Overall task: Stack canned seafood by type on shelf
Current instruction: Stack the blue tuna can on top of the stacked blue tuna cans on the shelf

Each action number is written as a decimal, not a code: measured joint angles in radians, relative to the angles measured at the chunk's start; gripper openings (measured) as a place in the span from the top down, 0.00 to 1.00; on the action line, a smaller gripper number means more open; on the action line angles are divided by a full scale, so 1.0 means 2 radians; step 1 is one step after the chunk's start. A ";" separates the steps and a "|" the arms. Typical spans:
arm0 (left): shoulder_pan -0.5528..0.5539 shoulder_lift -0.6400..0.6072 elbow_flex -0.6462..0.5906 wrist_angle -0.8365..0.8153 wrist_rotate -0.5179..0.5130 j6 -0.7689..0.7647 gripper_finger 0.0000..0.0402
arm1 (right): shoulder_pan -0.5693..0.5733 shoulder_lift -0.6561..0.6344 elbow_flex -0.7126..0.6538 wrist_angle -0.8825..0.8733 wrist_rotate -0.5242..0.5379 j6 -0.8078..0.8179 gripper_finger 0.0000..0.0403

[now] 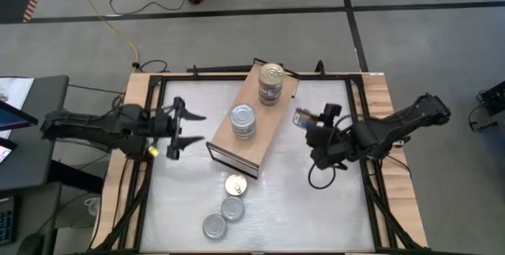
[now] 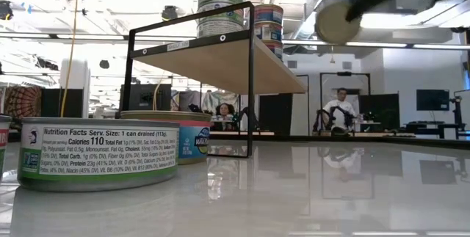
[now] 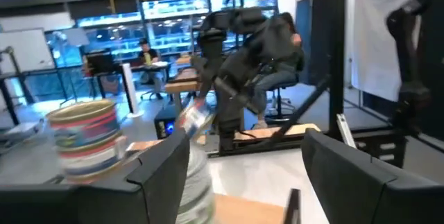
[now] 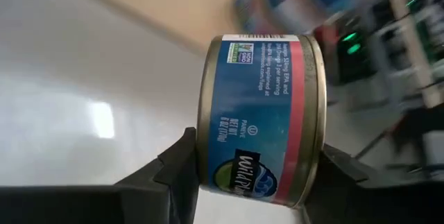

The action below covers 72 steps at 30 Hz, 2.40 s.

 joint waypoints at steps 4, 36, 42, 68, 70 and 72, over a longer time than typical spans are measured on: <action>0.076 -0.002 0.000 -0.004 0.059 -0.024 0.38 | -0.015 0.002 0.056 0.009 0.044 -0.093 0.45; 0.199 0.067 0.001 0.062 0.076 -0.208 0.39 | -0.211 0.066 0.105 0.373 0.041 -0.795 0.44; 0.195 0.068 0.001 0.061 0.077 -0.208 0.39 | -0.215 0.082 0.105 0.376 0.042 -0.833 0.44; 0.193 0.067 0.001 0.064 0.076 -0.202 0.39 | -0.209 0.091 0.107 0.387 0.033 -0.863 0.19; 0.193 0.067 0.001 0.065 0.074 -0.202 0.39 | -0.208 0.091 0.111 0.386 0.033 -0.867 0.16; 0.193 0.067 0.001 0.066 0.074 -0.202 0.39 | -0.206 0.092 0.118 0.382 0.031 -0.870 0.15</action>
